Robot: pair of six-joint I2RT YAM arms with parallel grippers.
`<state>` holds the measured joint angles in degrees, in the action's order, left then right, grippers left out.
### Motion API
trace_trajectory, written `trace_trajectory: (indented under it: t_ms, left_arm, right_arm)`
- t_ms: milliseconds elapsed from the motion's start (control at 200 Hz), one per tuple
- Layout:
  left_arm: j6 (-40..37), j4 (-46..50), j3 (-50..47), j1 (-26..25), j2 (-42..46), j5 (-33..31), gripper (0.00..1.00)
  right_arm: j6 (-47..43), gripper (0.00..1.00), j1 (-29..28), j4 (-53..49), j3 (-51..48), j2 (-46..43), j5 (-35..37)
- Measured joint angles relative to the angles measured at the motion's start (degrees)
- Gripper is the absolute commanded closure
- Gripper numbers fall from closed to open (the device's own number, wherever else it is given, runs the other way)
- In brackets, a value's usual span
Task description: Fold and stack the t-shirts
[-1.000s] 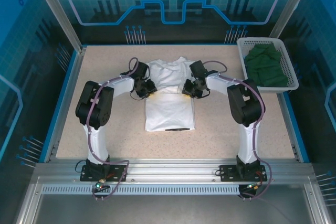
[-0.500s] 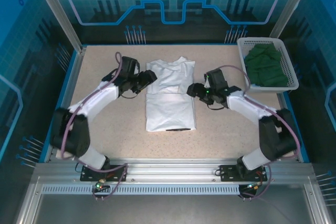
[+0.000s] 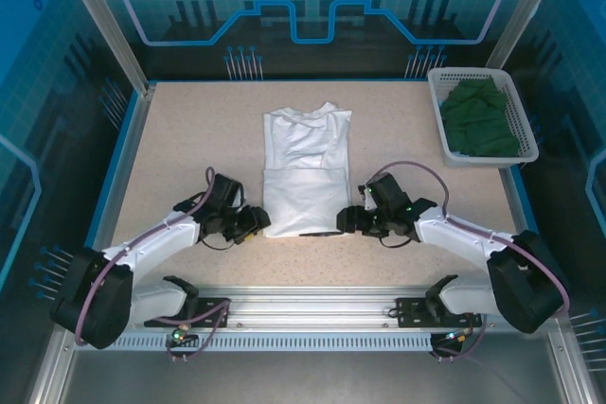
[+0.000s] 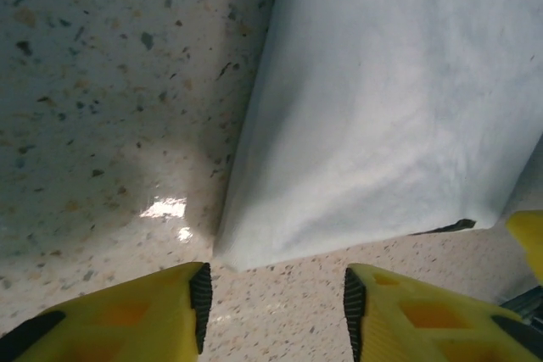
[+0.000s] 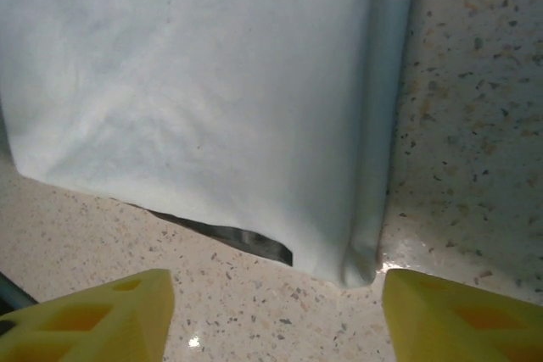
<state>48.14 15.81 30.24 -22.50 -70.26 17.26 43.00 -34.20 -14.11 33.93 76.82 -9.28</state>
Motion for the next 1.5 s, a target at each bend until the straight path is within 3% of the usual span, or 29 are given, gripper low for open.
trace_trajectory:
  t_ms: [265,395,575,615,685,760,960,1176,1291,1501]
  left_arm:
    - [1.0,-4.7,-0.9,-1.5,-5.6,0.1,0.67]
    - [0.8,-4.5,-0.7,-3.1,-7.5,-2.2,0.68]
    - [-0.4,-2.1,1.1,-4.9,-8.5,-5.6,0.77]
    - [-0.5,-1.4,1.4,-5.3,-8.6,-6.4,0.76]
    - [-1.1,-1.1,1.8,-5.9,-8.8,-7.2,0.62]
    - [-1.3,-1.4,2.3,-6.5,-8.8,-7.0,0.56]
    - [-1.8,-1.3,2.6,-7.5,-8.8,-7.3,0.54]
    - [-1.5,-0.5,2.6,-7.8,-8.7,-8.5,0.76]
    - [-1.0,-0.1,3.0,-8.2,-9.7,-8.8,1.0]
    - [-1.1,1.6,5.2,-8.6,-11.0,-9.7,1.0]
  right_arm:
    - [1.0,0.62,-1.7,-2.1,2.2,5.4,4.0]
    - [1.3,0.72,-1.7,-3.2,2.6,6.1,5.3]
    - [1.1,0.89,-1.7,-3.4,2.8,6.2,6.1]
    - [1.1,0.91,-1.8,-2.7,3.0,6.7,6.0]
    - [1.0,0.92,-1.8,-1.5,3.3,7.3,5.8]
    - [1.1,0.94,-1.8,-0.8,3.3,7.5,5.6]
    - [1.0,0.97,-1.8,-0.1,3.3,7.6,5.4]
    - [0.9,0.99,-1.8,0.4,3.3,7.9,5.2]
    - [0.9,1.0,-1.8,0.7,3.3,8.0,4.9]
    - [1.6,1.0,-1.8,0.3,3.3,7.8,4.8]
